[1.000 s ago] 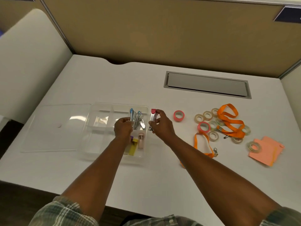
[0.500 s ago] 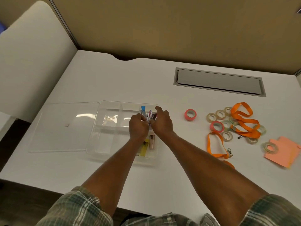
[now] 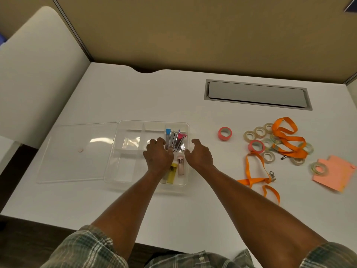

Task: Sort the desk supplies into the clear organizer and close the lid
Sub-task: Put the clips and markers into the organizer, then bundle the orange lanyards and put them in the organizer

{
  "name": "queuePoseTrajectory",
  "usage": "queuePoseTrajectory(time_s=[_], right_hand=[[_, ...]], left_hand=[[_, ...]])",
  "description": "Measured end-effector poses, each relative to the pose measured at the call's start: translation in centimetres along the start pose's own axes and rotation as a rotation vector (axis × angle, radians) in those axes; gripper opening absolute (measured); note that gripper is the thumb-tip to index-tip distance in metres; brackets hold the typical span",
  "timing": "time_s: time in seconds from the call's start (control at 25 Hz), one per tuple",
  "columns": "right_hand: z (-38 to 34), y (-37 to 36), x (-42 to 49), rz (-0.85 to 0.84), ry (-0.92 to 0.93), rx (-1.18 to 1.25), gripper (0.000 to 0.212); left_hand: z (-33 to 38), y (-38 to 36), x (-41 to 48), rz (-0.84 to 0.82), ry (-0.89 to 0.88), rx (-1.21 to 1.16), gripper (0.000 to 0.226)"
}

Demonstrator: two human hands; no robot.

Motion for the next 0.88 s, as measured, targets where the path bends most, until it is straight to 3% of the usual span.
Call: queuePoseTrajectory(time_s=[0.2, 0.6, 0.76, 0.88], right_hand=[[0.7, -0.8, -1.2, -0.076, 0.032, 0.07, 0.042], [4.3, -0.2, -3.7, -0.076, -0.007, 0.135, 0.035], [7.3, 2.4, -4.7, 0.017, -0.009, 0.055, 0.04], [10.6, 5.5, -6.2, 0.172, 0.019, -0.178, 0.043]], left_hand=[[0.0, -1.5, -1.1, -0.083, -0.072, 0.057, 0.026], [2.3, -2.6, -3.6, -0.064, -0.101, 0.05, 0.019], [5.5, -2.7, -4.9, 0.014, -0.124, 0.097, 0.034], [9.2, -3.3, -6.2, 0.093, -0.262, 0.093, 0.04]])
Point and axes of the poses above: each hand's wrist, its own x-axis towards the middle knuckle, its own y-axis out of the back of the hand, z = x × y, the point moved 6 cm from there along x, towards the middle knuckle, and after that the axes turned 15 degrees about -z, right-handed, at the moved point
